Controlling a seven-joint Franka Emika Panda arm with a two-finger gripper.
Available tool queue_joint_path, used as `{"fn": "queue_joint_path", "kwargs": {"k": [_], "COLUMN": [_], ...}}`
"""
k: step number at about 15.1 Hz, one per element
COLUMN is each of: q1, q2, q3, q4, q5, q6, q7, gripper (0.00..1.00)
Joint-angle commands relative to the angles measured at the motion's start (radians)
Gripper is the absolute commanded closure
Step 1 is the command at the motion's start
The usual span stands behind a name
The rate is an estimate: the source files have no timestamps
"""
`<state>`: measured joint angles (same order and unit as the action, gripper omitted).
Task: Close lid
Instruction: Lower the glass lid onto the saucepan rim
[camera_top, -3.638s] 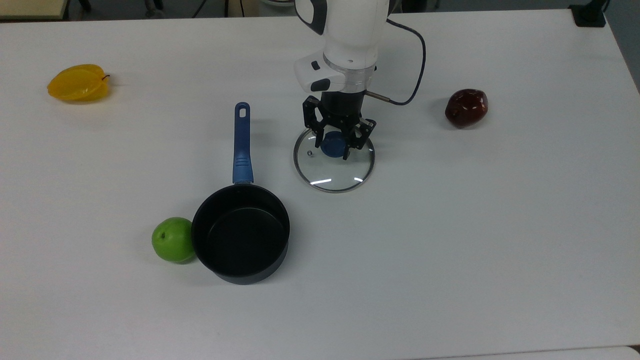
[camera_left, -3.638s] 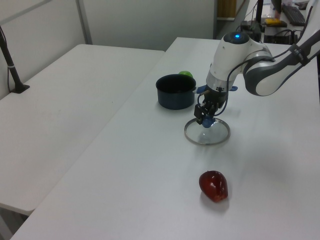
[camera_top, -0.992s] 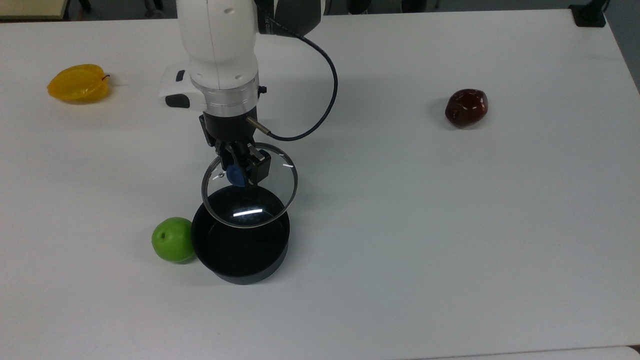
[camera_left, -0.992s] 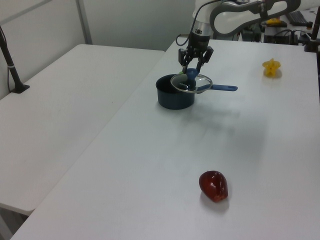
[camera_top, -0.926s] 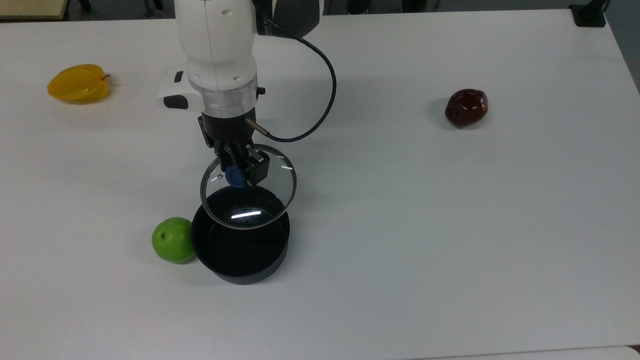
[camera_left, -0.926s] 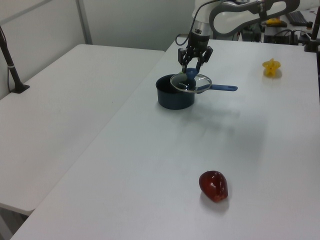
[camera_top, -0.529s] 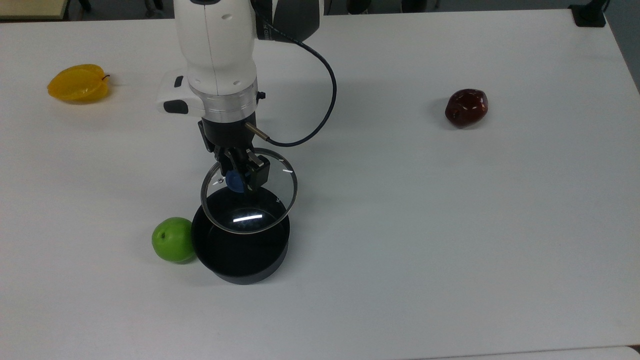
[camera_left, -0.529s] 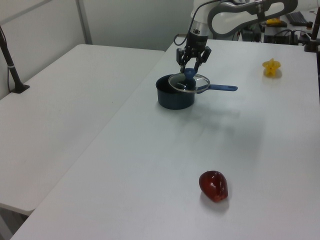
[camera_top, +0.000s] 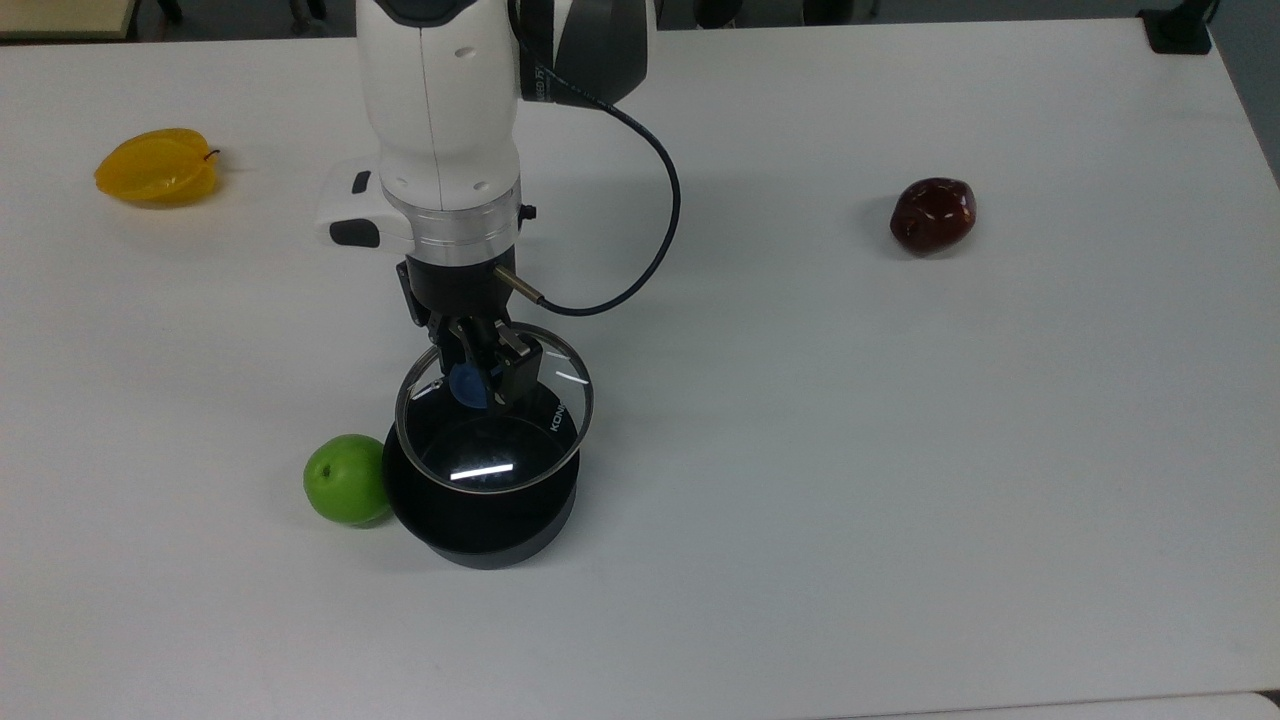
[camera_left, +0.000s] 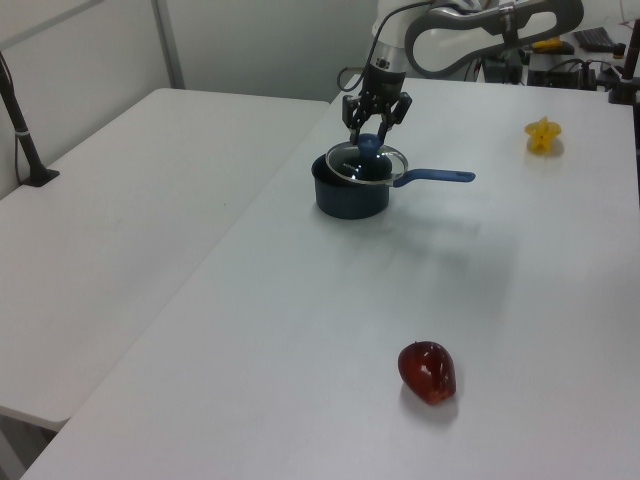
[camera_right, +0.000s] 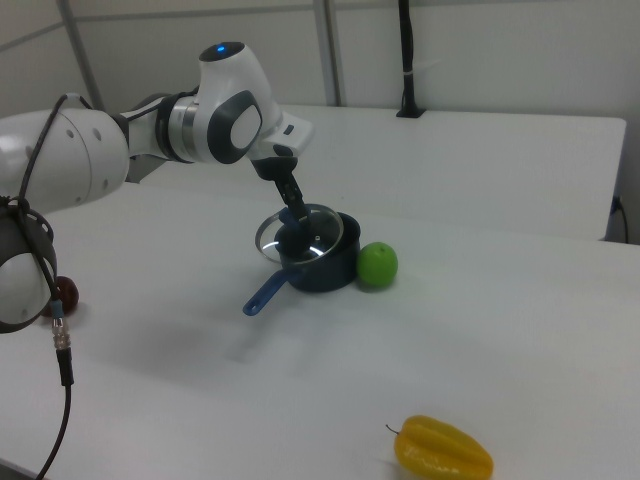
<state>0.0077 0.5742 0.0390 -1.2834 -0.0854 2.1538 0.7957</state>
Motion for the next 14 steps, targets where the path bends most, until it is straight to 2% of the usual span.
{"fn": "queue_joint_path", "kwargs": {"k": [1, 4, 6, 10, 14], "q1": [0.026, 0.043, 0.064, 0.077, 0.1], "q2": [0.026, 0.055, 0.056, 0.078, 0.098], "q3": [-0.031, -0.044, -0.074, -0.08, -0.116], "q4": [0.041, 0.073, 0.073, 0.076, 0.078], "q5": [0.01, 0.007, 0.009, 0.009, 0.009], "q6": [0.014, 0.021, 0.031, 0.058, 0.103], "q7": [0.025, 0.049, 0.053, 0.06, 0.074], "gripper": [0.65, 0.65, 0.65, 0.65, 0.65]}}
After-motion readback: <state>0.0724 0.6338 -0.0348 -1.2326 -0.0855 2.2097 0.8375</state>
